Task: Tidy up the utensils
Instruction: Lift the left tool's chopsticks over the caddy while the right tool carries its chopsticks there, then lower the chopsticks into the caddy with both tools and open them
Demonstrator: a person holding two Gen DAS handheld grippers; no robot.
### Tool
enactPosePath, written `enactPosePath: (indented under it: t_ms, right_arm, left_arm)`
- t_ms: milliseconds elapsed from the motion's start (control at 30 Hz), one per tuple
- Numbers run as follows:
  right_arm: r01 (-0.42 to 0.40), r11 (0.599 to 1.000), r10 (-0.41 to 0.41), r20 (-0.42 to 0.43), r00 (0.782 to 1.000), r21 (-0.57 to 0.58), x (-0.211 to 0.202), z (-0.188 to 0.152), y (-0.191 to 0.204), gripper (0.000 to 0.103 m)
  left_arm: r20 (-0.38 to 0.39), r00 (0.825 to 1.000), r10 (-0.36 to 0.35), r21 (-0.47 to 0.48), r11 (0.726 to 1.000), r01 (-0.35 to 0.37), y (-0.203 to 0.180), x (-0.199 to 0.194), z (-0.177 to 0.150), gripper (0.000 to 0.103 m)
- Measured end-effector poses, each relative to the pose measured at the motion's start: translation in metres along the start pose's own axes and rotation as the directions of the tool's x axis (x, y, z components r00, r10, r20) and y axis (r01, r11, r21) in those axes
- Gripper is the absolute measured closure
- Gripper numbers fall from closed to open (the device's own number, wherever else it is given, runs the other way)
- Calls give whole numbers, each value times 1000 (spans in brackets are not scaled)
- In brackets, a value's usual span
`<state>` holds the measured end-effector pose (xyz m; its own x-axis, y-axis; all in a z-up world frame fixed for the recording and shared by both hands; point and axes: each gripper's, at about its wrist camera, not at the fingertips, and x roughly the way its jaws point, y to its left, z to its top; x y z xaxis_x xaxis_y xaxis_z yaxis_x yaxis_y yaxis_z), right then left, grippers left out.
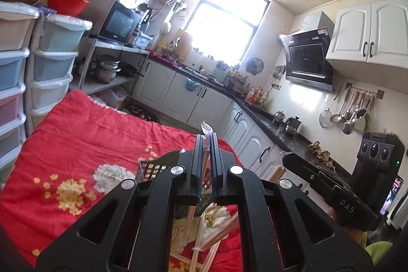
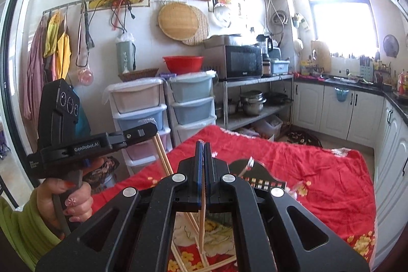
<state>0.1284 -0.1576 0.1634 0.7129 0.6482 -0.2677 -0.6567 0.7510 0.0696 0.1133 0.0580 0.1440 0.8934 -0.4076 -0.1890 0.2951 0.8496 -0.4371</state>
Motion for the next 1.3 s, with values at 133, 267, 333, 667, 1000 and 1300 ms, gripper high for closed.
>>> enactPosePath:
  t_ms: [133, 267, 333, 667, 1000, 1300]
  right_arm:
    - [8, 1000, -8, 23, 1000, -11, -2, 11, 0, 101]
    - [24, 1000, -24, 46, 999, -12, -4, 21, -5, 101]
    - [31, 999, -30, 58, 998, -9, -4, 25, -8, 101]
    - [78, 997, -77, 130, 989, -3, -7, 58, -26, 101]
    - [126, 992, -129, 162, 978, 27, 5, 80, -50, 101]
    - [138, 989, -146, 165, 975, 60, 18, 84, -65, 101]
  left_arm:
    - [16, 1000, -16, 19, 1000, 15, -8, 5, 9, 100]
    - [29, 999, -32, 33, 999, 31, -17, 12, 17, 100]
    - [38, 999, -39, 39, 999, 38, -21, 16, 21, 100]
    - [65, 996, -56, 78, 996, 51, -37, 37, 45, 100]
    - [92, 995, -31, 130, 991, 18, -47, 55, 57, 100]
    - [88, 996, 1, 126, 992, -13, -42, 75, 51, 100]
